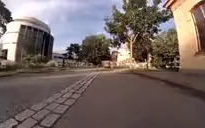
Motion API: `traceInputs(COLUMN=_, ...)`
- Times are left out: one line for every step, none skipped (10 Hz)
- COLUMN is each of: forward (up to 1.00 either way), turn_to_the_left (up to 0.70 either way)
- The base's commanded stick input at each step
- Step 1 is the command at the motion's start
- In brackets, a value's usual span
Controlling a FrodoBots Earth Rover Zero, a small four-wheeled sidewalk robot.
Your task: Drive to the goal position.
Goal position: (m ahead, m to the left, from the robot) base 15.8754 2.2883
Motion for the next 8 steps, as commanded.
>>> traceInputs(forward=0.45, turn_to_the_left=0.13)
traceInputs(forward=0.45, turn_to_the_left=0.06)
traceInputs(forward=0.45, turn_to_the_left=0.0)
traceInputs(forward=0.45, turn_to_the_left=0.0)
traceInputs(forward=0.45, turn_to_the_left=0.0)
traceInputs(forward=0.45, turn_to_the_left=0.0)
traceInputs(forward=0.45, turn_to_the_left=0.0)
traceInputs(forward=0.45, turn_to_the_left=0.0)
